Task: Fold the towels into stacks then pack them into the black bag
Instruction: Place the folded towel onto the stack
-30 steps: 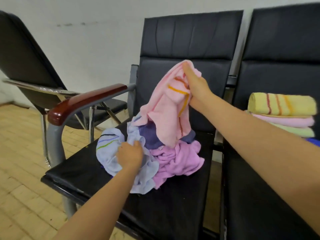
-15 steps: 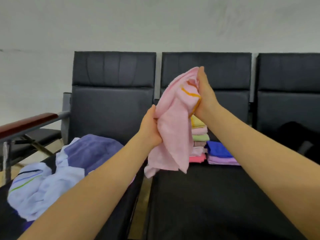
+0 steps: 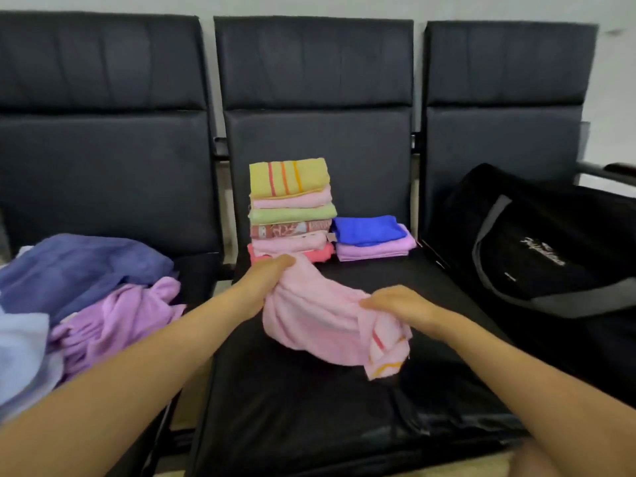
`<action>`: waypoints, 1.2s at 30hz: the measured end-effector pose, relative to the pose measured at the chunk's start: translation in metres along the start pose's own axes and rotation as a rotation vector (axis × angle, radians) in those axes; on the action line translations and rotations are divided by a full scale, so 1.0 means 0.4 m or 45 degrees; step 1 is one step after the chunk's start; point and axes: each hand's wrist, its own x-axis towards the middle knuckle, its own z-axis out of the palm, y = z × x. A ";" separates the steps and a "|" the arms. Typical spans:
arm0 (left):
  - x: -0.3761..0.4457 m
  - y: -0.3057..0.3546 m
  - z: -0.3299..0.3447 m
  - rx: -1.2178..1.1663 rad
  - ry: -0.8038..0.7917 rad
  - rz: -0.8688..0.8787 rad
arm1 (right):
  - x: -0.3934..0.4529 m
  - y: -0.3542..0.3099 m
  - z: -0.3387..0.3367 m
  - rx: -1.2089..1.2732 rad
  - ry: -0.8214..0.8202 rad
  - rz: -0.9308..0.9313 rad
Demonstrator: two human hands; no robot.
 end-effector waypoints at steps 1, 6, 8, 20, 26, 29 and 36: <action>-0.004 -0.029 -0.004 0.049 -0.030 -0.023 | 0.002 0.013 0.009 -0.183 -0.064 0.002; -0.003 -0.102 -0.020 0.126 -0.030 -0.163 | 0.020 0.014 0.052 -0.334 -0.039 -0.137; 0.000 -0.110 -0.023 0.066 -0.070 -0.154 | 0.017 0.000 0.086 -0.303 -0.086 -0.165; -0.031 -0.134 -0.082 0.049 -0.425 0.085 | 0.077 -0.056 0.183 -0.241 -0.126 -0.211; -0.042 -0.166 -0.074 0.920 -0.217 -0.022 | 0.106 -0.094 0.098 0.762 0.201 -0.077; -0.023 -0.139 -0.049 0.785 -0.030 0.055 | 0.114 -0.088 0.036 0.744 0.420 -0.015; 0.026 -0.015 -0.061 -0.140 0.218 0.340 | 0.144 -0.069 -0.103 0.910 0.894 0.028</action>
